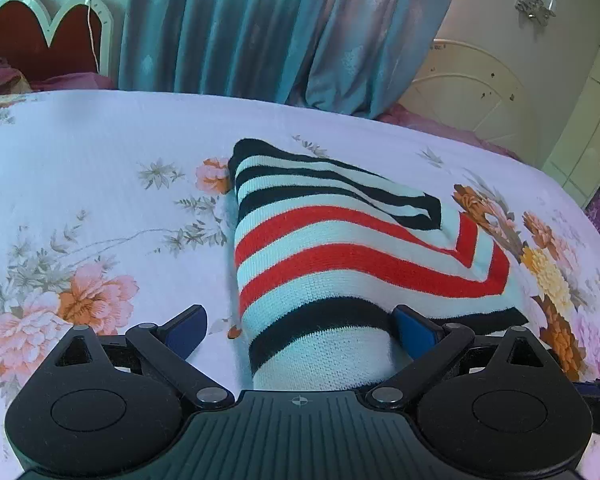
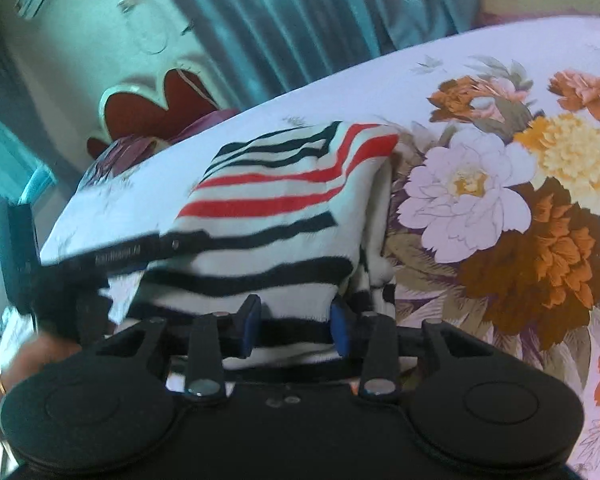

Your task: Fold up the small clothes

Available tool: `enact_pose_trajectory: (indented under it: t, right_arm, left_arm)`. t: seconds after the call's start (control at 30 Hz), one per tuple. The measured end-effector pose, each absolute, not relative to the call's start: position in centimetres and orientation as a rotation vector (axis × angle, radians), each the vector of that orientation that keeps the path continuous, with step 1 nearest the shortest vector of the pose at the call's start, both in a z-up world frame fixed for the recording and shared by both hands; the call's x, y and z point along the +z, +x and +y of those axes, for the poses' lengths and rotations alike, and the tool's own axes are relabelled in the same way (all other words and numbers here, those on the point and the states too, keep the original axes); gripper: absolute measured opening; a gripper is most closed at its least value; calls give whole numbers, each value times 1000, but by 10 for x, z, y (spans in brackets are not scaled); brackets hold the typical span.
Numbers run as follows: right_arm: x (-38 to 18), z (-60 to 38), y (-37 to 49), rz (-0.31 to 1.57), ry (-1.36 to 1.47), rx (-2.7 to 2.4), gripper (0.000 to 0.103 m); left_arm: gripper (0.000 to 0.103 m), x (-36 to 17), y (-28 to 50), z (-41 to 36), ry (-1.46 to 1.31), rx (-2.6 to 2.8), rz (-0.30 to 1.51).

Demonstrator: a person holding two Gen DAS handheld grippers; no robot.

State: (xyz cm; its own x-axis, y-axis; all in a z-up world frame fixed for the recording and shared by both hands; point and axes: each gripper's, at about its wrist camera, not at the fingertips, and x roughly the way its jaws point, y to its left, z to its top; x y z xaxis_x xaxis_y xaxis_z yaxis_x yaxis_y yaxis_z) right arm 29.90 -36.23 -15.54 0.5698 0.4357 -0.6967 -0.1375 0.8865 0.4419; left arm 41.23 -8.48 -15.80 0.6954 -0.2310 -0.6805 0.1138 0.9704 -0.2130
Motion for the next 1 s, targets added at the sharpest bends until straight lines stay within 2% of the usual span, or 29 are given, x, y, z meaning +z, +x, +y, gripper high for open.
enact_pose_trajectory:
  t: [0.07,0.13,0.23,0.33,0.47,0.6,0.63,0.83,1.0]
  right_arm:
    - [-158,-362,298,916,337,345,30]
    - [-164,-361,296,942,287,340,12]
    - [-165,-358,296,955,241,347,7]
    - [-150,-357,295,915,199,350,5]
    - [-125,-365,294,866,128,308,5]
    - [-161,-356,301,1056,39,292,6]
    - [-163,-356,301,1061,44,281,9]
    - [-126,-370,298,931,148,214,30]
    - [-118,-349,317,836,162,210,29]
  left_arm:
    - [97,-155,409,-83,-157,-193,776]
    - [97,-152,404,-81,-164,-188,774]
    - [97,-147,394,-78,-153,-189,764]
    - [97,-141,383,-75,-133,-188,746]
    - [97,-142,374,-73,-155,-187,768]
    - [97,-162,369,-79,-175,-196,838]
    - [97,-165,367,-78,-186,-196,845]
    - [97,-164,363,-81,-164,-194,833]
    - [97,-164,364,-87,-159,-187,832]
